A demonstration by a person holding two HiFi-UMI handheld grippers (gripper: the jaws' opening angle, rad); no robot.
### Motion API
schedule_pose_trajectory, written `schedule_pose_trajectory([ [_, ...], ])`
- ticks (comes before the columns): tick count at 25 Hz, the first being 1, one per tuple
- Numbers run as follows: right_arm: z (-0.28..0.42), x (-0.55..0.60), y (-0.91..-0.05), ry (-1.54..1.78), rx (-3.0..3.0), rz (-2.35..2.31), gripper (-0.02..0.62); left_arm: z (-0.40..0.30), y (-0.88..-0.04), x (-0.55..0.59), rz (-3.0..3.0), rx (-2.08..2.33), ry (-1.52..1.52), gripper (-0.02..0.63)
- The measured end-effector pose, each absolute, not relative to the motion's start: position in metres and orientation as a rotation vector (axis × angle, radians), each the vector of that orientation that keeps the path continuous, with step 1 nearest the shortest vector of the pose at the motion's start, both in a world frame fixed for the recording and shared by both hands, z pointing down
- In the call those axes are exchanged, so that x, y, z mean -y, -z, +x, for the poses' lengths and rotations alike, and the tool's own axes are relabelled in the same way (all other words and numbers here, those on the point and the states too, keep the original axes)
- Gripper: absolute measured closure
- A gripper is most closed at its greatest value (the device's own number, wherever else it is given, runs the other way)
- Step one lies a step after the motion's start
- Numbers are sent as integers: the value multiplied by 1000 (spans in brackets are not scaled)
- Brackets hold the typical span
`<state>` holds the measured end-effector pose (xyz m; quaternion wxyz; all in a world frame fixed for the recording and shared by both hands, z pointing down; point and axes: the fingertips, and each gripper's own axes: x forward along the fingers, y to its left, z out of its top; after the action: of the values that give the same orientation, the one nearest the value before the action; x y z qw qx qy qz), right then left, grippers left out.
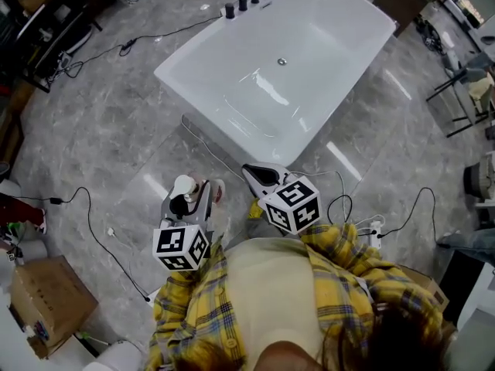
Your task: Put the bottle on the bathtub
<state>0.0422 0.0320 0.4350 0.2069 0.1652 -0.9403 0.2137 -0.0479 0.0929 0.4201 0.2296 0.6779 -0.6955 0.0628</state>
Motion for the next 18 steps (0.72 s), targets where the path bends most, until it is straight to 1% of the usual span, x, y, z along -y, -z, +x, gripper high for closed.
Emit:
schedule_pose_trajectory([
  [10,34,28,-439,-621,2641,443,581,-64,-424,-32,1809,1952,-190,385],
  [13,33,37,-437,-668,2647,453,581,-69,-422,-19,1817,1955,-187,385],
  [18,25,45,-439,-640,2638,458,581,-81,-422,-4,1827,1959,-200,385],
])
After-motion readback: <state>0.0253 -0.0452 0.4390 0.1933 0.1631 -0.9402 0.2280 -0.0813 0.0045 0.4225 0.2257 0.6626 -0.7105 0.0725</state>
